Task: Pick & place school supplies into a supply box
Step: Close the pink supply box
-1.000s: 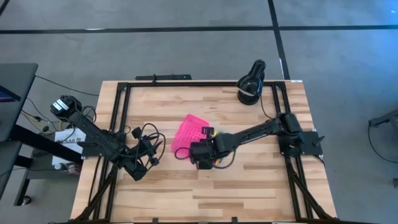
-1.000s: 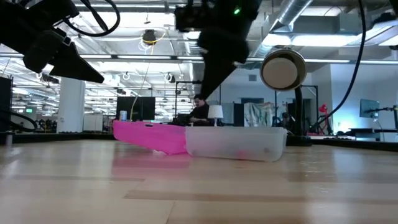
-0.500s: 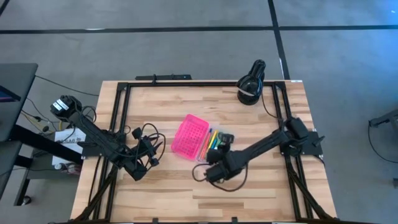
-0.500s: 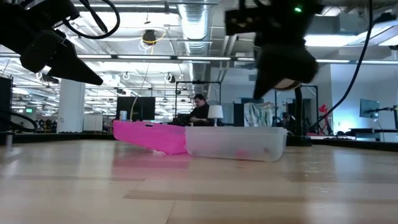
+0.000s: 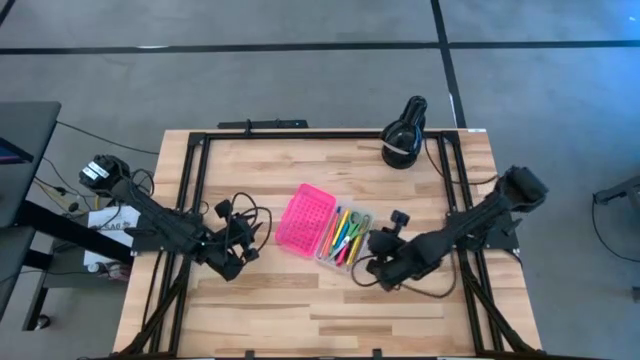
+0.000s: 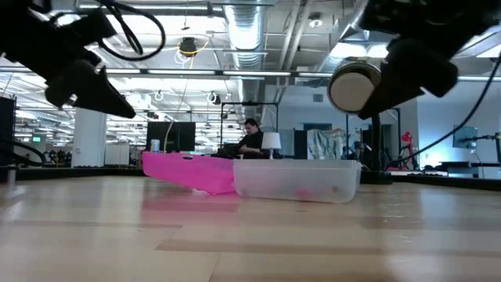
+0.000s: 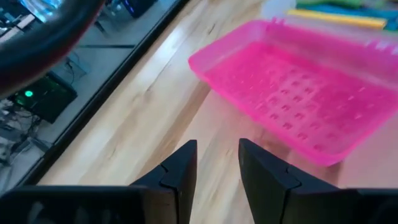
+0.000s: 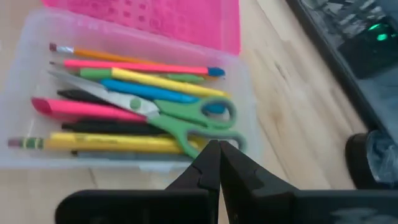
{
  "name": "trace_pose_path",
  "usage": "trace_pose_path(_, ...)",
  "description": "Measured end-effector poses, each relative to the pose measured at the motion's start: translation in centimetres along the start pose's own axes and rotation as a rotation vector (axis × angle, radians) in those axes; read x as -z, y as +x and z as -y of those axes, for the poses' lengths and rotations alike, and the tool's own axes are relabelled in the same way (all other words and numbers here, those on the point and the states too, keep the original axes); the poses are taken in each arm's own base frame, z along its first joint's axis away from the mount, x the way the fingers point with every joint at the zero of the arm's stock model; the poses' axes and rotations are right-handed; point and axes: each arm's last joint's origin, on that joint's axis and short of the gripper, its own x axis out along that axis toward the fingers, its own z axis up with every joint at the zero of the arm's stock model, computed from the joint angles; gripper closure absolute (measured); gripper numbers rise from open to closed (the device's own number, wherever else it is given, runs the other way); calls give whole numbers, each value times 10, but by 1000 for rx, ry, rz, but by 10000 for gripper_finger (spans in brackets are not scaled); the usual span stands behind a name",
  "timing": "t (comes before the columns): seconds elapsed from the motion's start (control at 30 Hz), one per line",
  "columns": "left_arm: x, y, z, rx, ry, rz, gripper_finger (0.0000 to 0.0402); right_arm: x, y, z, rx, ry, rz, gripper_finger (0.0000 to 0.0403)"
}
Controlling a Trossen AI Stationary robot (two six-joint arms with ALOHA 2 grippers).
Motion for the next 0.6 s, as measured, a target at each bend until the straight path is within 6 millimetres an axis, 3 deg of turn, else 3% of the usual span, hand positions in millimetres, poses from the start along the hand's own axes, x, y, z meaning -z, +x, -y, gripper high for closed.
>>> trace_pose_path(0.27, -8, 28, -14, -2, 152, -134, 317, 35, 8, 18, -125, 106, 27, 402)
trace_pose_path(0.6, -26, 75, -44, 202, 222, -224, 335, 50, 36, 21, -175, 146, 28, 403)
